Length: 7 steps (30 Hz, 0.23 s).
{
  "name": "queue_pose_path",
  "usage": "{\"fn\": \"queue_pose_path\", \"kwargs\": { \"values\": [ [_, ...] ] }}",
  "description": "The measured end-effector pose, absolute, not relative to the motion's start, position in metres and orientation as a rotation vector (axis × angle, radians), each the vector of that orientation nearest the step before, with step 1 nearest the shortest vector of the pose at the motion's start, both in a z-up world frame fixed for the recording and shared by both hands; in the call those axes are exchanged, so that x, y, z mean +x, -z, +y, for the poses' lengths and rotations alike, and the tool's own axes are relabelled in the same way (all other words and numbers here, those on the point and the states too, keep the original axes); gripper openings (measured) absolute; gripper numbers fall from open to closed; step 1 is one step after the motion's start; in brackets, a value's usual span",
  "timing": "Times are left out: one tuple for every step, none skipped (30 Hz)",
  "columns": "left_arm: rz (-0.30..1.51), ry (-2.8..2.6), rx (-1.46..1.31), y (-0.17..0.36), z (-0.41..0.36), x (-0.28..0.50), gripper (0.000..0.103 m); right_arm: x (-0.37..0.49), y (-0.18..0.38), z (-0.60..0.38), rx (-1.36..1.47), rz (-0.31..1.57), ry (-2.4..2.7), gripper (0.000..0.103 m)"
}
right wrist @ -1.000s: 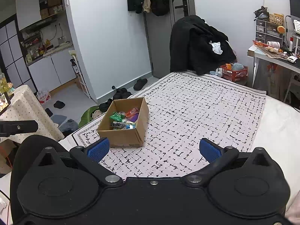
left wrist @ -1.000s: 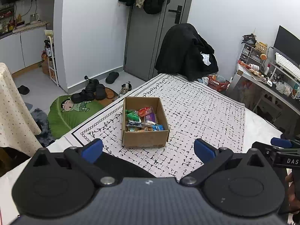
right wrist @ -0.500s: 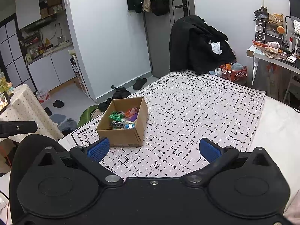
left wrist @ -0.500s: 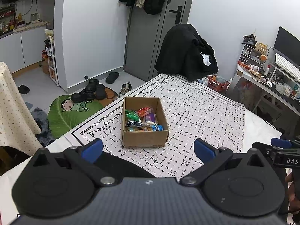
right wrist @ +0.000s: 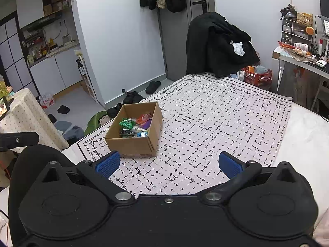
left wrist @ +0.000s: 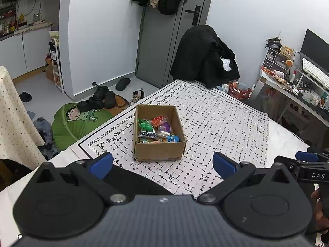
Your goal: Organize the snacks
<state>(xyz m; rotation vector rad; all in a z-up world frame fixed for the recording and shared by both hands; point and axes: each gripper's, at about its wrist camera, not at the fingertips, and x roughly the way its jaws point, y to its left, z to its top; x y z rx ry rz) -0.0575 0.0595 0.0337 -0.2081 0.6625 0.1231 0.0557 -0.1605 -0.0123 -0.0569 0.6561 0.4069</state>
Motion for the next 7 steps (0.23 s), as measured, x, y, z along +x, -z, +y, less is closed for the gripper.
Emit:
{"fn": "queue_pose_path", "kwargs": {
  "values": [
    [0.663, -0.123, -0.208, -0.0335, 0.0596, -0.0575, 0.103, 0.0556, 0.0123, -0.1598, -0.059, 0.656, -0.408, 0.103],
    [0.663, -0.124, -0.209, -0.0335, 0.0595, -0.0576, 0.103, 0.0559, 0.0127, -0.1591, -0.061, 0.657, -0.409, 0.103],
    [0.664, -0.124, -0.209, -0.0336, 0.0594, -0.0575, 0.103, 0.0563, 0.0131, -0.1586, -0.062, 0.658, -0.410, 0.103],
    [0.664, -0.123, -0.209, -0.0332, 0.0609, -0.0572, 0.103, 0.0565, 0.0133, -0.1580, -0.063, 0.659, -0.411, 0.103],
    [0.662, -0.125, -0.210, -0.0334, 0.0608, -0.0575, 0.103, 0.0564, 0.0136, -0.1578, -0.064, 0.660, -0.412, 0.103],
    [0.659, -0.125, -0.210, -0.0336, 0.0608, -0.0577, 0.103, 0.0568, 0.0139, -0.1577, -0.062, 0.662, -0.411, 0.103],
    [0.656, -0.122, -0.207, -0.0336, 0.0607, -0.0577, 0.103, 0.0576, 0.0140, -0.1576, -0.060, 0.663, -0.410, 0.103]
  ]
}}
